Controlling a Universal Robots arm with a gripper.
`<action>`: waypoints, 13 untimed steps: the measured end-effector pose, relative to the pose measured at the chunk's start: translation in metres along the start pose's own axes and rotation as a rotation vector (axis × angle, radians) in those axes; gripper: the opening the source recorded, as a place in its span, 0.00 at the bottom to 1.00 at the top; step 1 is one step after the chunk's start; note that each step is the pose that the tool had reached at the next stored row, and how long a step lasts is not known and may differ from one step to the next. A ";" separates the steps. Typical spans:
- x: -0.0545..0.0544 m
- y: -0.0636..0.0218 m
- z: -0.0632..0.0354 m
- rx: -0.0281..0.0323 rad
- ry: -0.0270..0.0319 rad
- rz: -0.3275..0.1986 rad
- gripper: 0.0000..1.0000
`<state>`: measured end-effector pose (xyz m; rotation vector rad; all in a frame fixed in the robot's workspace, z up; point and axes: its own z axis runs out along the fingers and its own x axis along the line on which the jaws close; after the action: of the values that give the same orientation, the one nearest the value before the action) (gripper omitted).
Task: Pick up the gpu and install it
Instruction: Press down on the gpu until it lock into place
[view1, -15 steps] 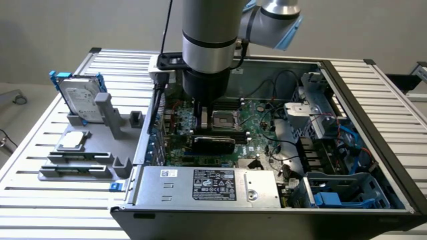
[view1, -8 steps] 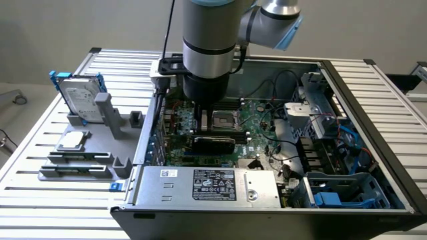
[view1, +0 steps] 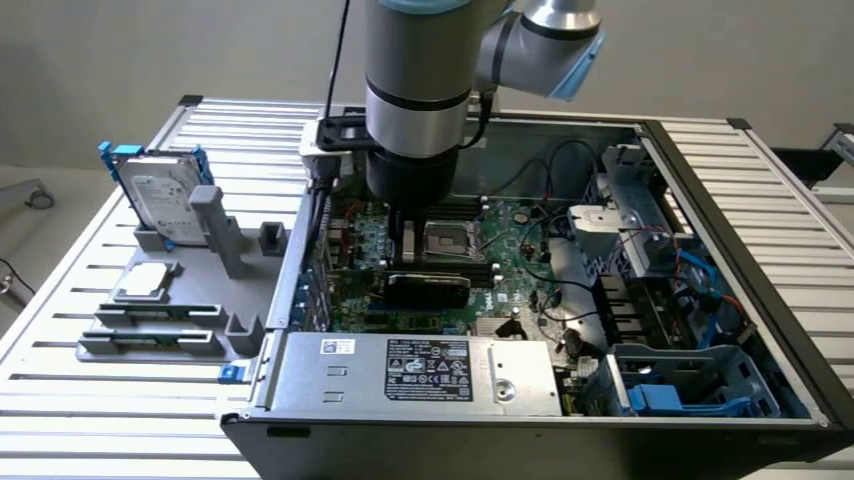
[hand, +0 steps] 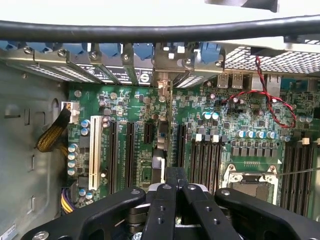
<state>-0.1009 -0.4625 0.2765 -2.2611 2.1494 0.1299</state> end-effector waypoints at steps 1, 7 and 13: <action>0.000 0.0000 0.0004 0.0000 0.0000 -0.001 0.11; 0.000 -0.0002 0.0030 -0.0004 0.0012 -0.003 0.11; 0.000 -0.0002 0.0048 -0.0004 0.0024 -0.003 0.11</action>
<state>-0.1009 -0.4625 0.2717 -2.2659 2.1472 0.1276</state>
